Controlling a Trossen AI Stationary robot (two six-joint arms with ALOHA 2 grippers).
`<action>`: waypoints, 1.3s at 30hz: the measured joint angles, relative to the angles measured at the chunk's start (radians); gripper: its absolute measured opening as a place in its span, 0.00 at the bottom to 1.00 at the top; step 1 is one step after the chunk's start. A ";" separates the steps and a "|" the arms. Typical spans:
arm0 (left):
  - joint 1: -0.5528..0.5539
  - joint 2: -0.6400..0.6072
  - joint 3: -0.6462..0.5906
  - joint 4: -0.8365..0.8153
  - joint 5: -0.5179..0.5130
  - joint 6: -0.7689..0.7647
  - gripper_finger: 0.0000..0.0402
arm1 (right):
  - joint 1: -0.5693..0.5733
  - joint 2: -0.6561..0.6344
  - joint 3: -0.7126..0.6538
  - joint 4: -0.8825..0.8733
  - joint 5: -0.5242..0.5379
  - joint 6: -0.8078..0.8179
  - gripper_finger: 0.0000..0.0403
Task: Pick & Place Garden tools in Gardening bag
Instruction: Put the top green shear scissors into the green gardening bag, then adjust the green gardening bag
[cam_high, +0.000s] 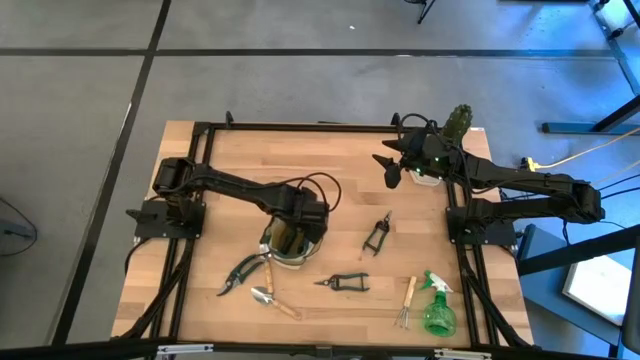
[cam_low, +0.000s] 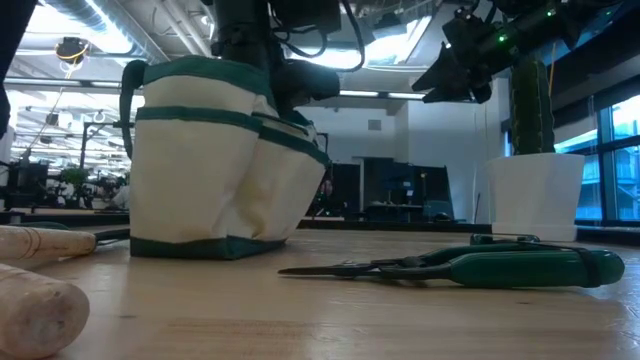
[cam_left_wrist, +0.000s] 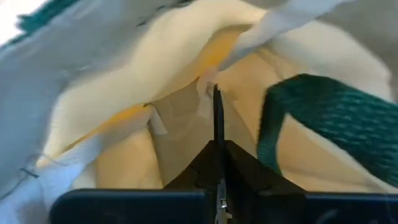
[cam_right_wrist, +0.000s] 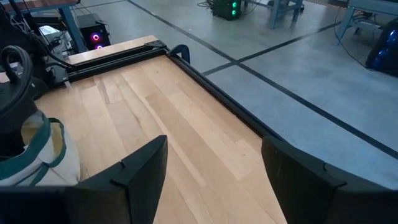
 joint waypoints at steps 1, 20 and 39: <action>0.000 0.000 0.000 0.013 0.000 0.010 0.06 | 0.000 0.000 0.000 0.000 0.000 0.000 0.65; 0.014 -0.163 0.000 0.017 0.019 0.028 0.56 | 0.000 0.000 0.000 -0.010 0.000 -0.002 0.65; -0.155 -0.399 0.000 0.009 -0.008 0.183 0.56 | 0.000 0.000 0.000 -0.020 0.018 -0.060 0.65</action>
